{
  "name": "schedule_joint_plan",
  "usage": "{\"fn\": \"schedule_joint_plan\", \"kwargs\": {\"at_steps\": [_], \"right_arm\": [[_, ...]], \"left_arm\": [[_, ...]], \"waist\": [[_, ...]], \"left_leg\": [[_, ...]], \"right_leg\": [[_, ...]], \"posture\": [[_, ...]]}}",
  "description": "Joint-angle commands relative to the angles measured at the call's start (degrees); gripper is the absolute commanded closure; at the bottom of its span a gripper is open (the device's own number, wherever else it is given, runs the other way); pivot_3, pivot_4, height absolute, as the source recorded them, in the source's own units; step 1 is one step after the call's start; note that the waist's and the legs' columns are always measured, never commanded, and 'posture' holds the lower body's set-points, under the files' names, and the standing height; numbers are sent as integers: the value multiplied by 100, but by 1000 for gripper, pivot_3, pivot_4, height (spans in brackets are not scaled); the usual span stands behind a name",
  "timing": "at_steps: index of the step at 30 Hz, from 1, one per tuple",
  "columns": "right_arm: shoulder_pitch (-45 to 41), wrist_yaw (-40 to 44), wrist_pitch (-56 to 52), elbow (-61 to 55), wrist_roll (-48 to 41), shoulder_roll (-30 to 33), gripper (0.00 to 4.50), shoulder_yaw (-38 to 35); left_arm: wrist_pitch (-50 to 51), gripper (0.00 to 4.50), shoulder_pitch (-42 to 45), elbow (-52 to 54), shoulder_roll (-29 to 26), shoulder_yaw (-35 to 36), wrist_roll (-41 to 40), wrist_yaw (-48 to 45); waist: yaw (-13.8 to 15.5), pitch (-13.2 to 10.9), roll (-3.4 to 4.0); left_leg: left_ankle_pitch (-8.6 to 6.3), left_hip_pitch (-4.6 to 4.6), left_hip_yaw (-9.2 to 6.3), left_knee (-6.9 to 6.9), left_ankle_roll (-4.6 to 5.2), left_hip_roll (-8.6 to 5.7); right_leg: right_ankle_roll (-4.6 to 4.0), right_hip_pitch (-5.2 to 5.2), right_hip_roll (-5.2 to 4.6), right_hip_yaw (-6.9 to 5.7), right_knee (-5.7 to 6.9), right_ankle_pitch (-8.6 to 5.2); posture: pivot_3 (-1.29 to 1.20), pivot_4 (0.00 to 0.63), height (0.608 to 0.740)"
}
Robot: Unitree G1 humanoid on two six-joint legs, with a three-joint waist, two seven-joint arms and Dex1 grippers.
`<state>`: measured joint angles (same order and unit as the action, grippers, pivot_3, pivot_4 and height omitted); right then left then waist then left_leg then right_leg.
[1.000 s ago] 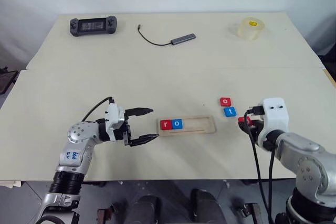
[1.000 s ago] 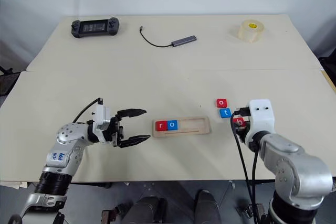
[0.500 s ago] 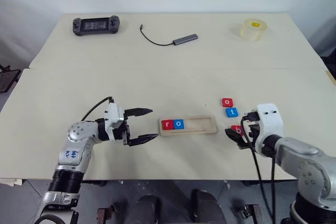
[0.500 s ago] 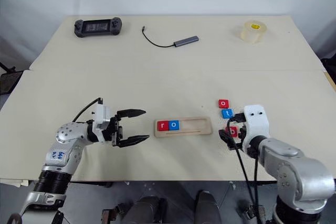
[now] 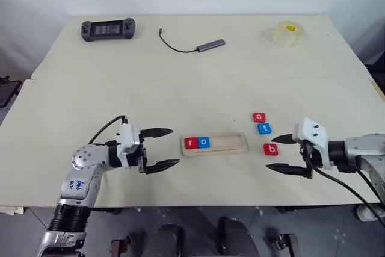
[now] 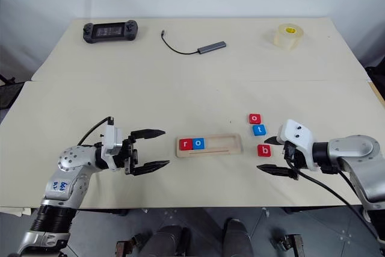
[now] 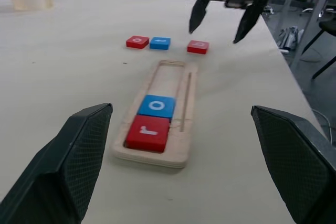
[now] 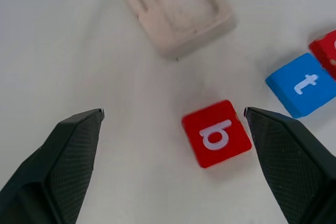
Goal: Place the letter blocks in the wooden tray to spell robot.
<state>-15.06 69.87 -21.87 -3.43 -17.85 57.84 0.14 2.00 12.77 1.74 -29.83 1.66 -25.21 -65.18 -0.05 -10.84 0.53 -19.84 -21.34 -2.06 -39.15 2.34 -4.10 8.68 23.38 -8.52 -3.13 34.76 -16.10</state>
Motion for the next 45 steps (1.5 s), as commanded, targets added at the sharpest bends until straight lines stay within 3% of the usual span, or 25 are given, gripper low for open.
{"fn": "schedule_joint_plan", "kwargs": {"at_steps": [1, 5, 8, 15, 16, 20, 26, 34, 38, 45], "right_arm": [[-419, 306, 739, 766, 343, -165, 22, 286], [-792, 497, 1044, 1432, 528, -358, 22, 506], [-922, 697, 1246, 1752, 586, -438, 590, 584], [-1115, 1114, 1595, 1982, 626, -468, 2979, 651], [-1198, 1110, 1629, 2014, 644, -486, 3035, 649], [-1664, 1283, 1235, 1647, 533, -588, 3034, 738], [-2441, 1073, -664, 695, 328, -1038, 3034, 1164], [-2868, 416, -832, 834, 852, -1972, 3034, 1815], [-2808, 362, -810, 794, 903, -2106, 3034, 1888], [-2765, 114, -673, 799, 913, -2152, 644, 1766]], "left_arm": [[72, 0, -139, 391, -79, 89, -147, 50], [129, 0, -239, 516, -136, 149, -163, 97], [141, 0, -279, 572, -147, 173, -158, 147], [112, 0, -292, 593, -141, 199, -120, 238], [98, 0, -287, 581, -139, 200, -113, 245], [41, 0, -300, 564, -138, 233, -94, 298], [-4, 0, -364, 581, -114, 251, -67, 421], [28, 0, -536, 810, -80, 219, -60, 611], [45, 0, -604, 887, -106, 245, -60, 678], [59, 0, -651, 972, -95, 230, -57, 803]], "waist": [[0, 0, 0], [6, 0, 1], [8, 0, 0], [12, 0, 1], [12, 0, 1], [-4, 0, 2], [-1, -1, 3], [17, -1, 3], [14, -1, 3], [-6, -1, 3]], "left_leg": [[0, 0, 0, 0, -1, 1], [1, 0, -1, 0, -4, 3], [1, 0, -2, -5, -4, 4], [0, 0, -5, -5, -7, 5], [0, 0, -5, -5, -8, 5], [1, 0, -4, -5, -9, 5], [-3, 0, -3, -5, -21, 23], [-3, -7, -16, -6, -20, 6], [-2, -10, -24, -5, -20, 4], [-2, -10, -25, -5, -20, 4]], "right_leg": [[0, 0, 1, -1, 0, 0], [0, 0, 1, -2, -2, 0], [0, -4, 1, -4, -4, 0], [0, -4, 2, -7, -3, 0], [0, -4, 2, -7, -3, 0], [0, -2, 2, -5, -3, 0], [-3, 5, 11, -7, -2, -1], [-4, 6, 2, -15, 1, -1], [-4, 8, 2, -24, 3, -1], [-4, 8, 2, -26, 3, -1]], "posture": [[0, 150, 740], [0, 150, 740], [0, 150, 740], [0, 150, 740], [0, 150, 740], [0, 150, 740], [0, 150, 740], [0, 150, 740], [0, 150, 740], [0, 150, 740]]}}
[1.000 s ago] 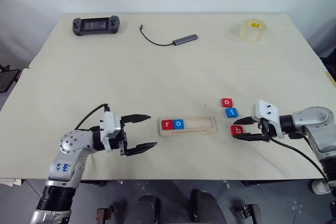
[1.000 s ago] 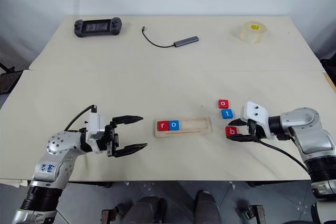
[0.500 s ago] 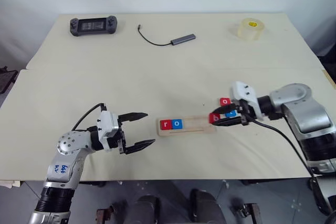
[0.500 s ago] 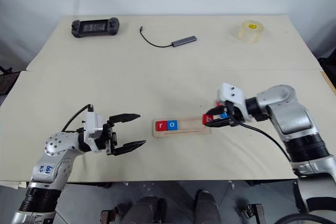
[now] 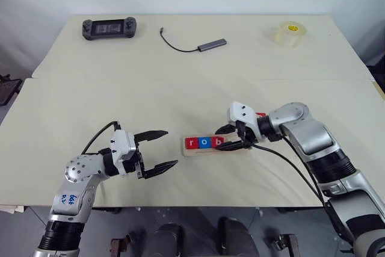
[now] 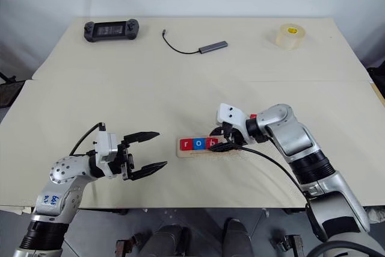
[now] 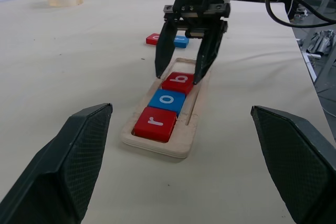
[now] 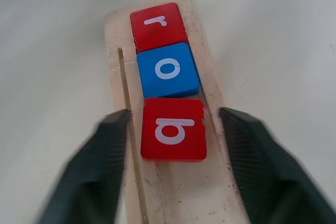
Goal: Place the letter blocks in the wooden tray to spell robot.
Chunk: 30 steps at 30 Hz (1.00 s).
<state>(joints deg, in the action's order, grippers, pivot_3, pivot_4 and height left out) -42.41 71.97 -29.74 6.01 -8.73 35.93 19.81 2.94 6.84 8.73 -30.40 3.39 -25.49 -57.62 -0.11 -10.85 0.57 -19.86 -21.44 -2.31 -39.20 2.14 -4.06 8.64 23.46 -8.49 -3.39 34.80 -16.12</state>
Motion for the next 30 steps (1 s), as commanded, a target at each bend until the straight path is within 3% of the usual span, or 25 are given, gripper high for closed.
{"fn": "schedule_joint_plan", "kwargs": {"at_steps": [1, 2, 5, 11, 18, 30], "right_arm": [[-27, -102, 96, -174, -32, 72, 286, -251], [-1, -56, 18, -289, -113, 166, 20, -333], [142, 27, -272, -615, -357, 419, 144, -574], [475, -68, -341, -670, -293, 686, 2071, -618], [611, -233, -465, -753, -246, 507, 4477, -390], [336, -556, -539, -551, -84, 85, 4477, -177]], "left_arm": [[-34, 0, -65, 283, -36, 53, -30, 60], [-43, 0, -76, 279, -35, 50, -29, 66], [-81, 0, -65, 217, -31, 44, -17, 63], [-93, 0, -7, 172, -6, 27, -5, 74], [-94, 0, -4, 162, -6, 23, 14, 85], [-61, 0, -128, 312, -42, 58, 2, 193]], "waist": [[-1, 0, 0], [0, 0, 0], [27, 0, 0], [13, 0, -1], [4, 0, -1], [9, 0, -1]], "left_leg": [[0, 0, 0, 0, 0, 0], [0, 0, 0, 0, 0, 0], [0, -1, -4, 0, 0, -1], [0, -2, -3, 0, 0, 0], [0, -2, -1, 0, 0, 2], [0, -2, -4, 0, 0, 0]], "right_leg": [[0, 0, 0, 0, 0, 0], [0, 0, 0, 0, 0, 0], [0, -1, -1, -2, 0, 0], [0, -1, 0, -3, -3, 0], [0, -1, 1, -2, -2, 0], [0, -1, 0, -3, -1, 0]], "posture": [[0, 150, 740], [0, 150, 740], [0, 150, 740], [0, 150, 740], [0, 150, 740], [0, 150, 740]]}}
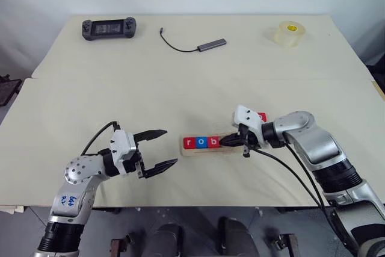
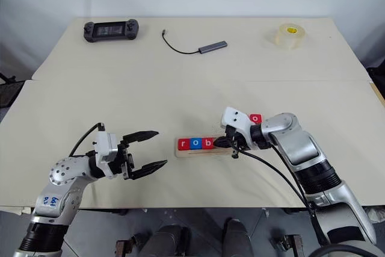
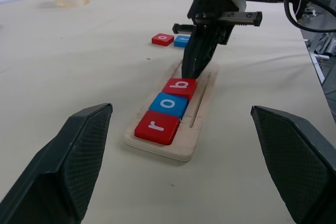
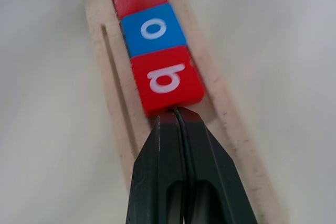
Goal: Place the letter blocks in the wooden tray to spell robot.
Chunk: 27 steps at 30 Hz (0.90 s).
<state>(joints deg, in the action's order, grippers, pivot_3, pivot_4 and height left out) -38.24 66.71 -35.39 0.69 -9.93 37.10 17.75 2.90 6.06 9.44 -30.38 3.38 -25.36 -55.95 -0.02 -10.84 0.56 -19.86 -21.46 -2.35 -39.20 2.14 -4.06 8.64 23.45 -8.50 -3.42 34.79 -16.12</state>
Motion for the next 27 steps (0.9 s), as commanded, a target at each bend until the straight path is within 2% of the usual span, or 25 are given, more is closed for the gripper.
{"fn": "schedule_joint_plan", "kwargs": {"at_steps": [1, 9, 12, 14, 17, 22, 27], "right_arm": [[-83, -34, 42, -13, 53, -34, 4477, 29], [78, -26, 170, -190, 39, 195, 4477, -181], [388, -33, 334, -555, -241, 333, 4477, -616], [734, -131, 298, -836, -544, 421, 4477, -1153], [1601, -434, 467, -1256, -808, 503, 3948, -2014], [3590, -1260, 1946, -1696, -932, -160, 2251, -3633], [4984, -1643, 3382, -1721, -1030, -836, 592, -4631]], "left_arm": [[-54, 0, -53, 247, -44, 59, -12, 36], [-68, 0, -36, 214, -16, 12, 13, 62], [-75, 0, 10, 163, -5, -16, 16, 35], [-68, 0, 18, 139, -5, -10, -4, 14], [-98, 0, 29, -6, -29, 17, -24, -81], [-163, 0, 201, -425, 44, 56, 23, -75], [-202, 0, 306, -695, -3, 60, -14, -273]], "waist": [[-1, 0, 0], [-2, 0, 0], [13, 0, 0], [29, 0, 0], [92, 0, -1], [172, 1, -2], [138, 3, 0]], "left_leg": [[0, 0, 0, 0, 0, -1], [0, 0, 0, 0, 0, -1], [0, 0, -1, 0, 0, -1], [0, 0, -1, 0, 0, -2], [0, -2, -4, 0, 0, -3], [0, 0, -6, 2, 0, -2], [1, 14, 9, 1, 3, -5]], "right_leg": [[0, 0, 0, 0, 0, 0], [0, 0, 0, 0, 0, 0], [0, 0, 0, 0, 0, 0], [0, 0, -1, 0, 0, 0], [0, -3, -2, -3, -3, 0], [0, -8, 1, -9, -2, 0], [1, -15, 0, 4, 6, 0]], "posture": [[0, 150, 740], [0, 150, 740], [0, 150, 740], [0, 150, 740], [0, 150, 740], [0, 150, 740], [0, 150, 740]]}}
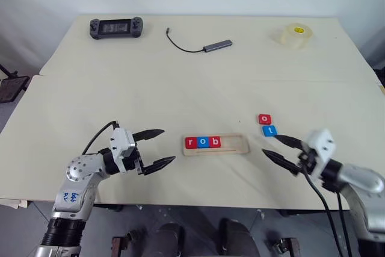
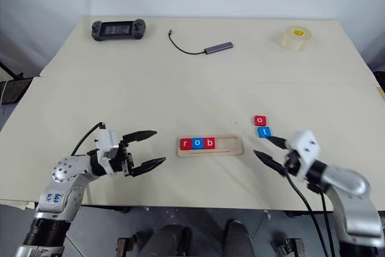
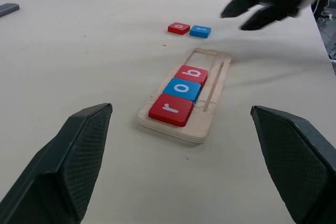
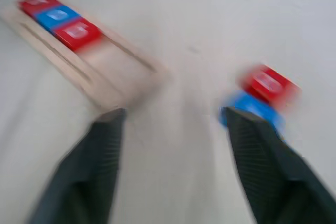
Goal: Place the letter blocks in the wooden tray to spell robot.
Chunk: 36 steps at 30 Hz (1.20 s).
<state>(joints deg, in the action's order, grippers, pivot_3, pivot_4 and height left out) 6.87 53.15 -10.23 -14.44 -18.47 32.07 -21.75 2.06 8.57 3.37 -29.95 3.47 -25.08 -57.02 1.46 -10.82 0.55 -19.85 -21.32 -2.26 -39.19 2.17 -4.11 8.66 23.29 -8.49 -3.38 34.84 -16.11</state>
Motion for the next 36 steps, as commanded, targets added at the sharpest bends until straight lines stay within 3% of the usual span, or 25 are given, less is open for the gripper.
{"fn": "schedule_joint_plan", "kwargs": {"at_steps": [1, 2, 6, 12, 16, 19, 26, 36], "right_arm": [[681, -408, 1057, -201, -217, -484, 290, -846], [900, -509, 1193, -215, -239, -625, 13, -957], [1218, -673, 1504, -125, -331, -848, 13, -985], [854, -789, 1447, -92, -464, -595, 13, -809], [184, -1076, -530, -529, -1136, 139, 13, -419], [-700, -1494, -1996, -541, -1161, 801, 13, 28], [-2462, -2377, -4706, -320, -1140, 1358, 13, 923], [-3550, -2747, -5701, -93, -1022, 1203, 13, 1301]], "left_arm": [[-127, 0, 65, -156, -81, 48, -60, -264], [-136, 0, 102, -240, -109, 55, -67, -343], [-247, 0, 405, -589, -67, 94, -8, -399], [-330, 0, 535, -698, -41, 58, 4, -448], [-353, 0, 553, -660, -48, 85, -8, -462], [-387, 0, 540, -602, -2, 91, 3, -392], [-391, 0, 246, -359, 55, 73, 13, -261], [-430, 0, 121, -289, 48, 88, 30, -136]], "waist": [[-10, 1, 2], [-15, 3, 5], [-45, 3, 6], [-87, 4, 6], [-102, 4, 7], [-93, 3, 6], [-46, 3, 6], [-15, 3, 6]], "left_leg": [[0, 5, 6, 2, 0, 2], [0, 10, 7, 5, -1, 6], [-1, 22, 27, 7, -2, 14], [1, 35, 44, 6, 1, 15], [2, 30, 47, 4, 2, 15], [4, 25, 45, 2, 3, 18], [2, 8, 36, 6, -1, 23], [-2, -4, 30, 4, 9, 5]], "right_leg": [[0, 0, 1, 5, 0, 0], [0, -4, 6, 6, 0, 0], [-1, -4, 13, 26, 3, 0], [1, 1, 11, 50, 16, 1], [1, 5, 8, 53, 15, 1], [-1, 10, 7, 50, 8, 0], [-3, 20, 7, 38, 2, -1], [-1, 24, -1, 35, 1, 0]], "posture": [[0, 150, 740], [0, 150, 740], [0, 150, 740], [0, 150, 740], [0, 150, 740], [0, 150, 740], [0, 150, 740], [0, 150, 740]]}}
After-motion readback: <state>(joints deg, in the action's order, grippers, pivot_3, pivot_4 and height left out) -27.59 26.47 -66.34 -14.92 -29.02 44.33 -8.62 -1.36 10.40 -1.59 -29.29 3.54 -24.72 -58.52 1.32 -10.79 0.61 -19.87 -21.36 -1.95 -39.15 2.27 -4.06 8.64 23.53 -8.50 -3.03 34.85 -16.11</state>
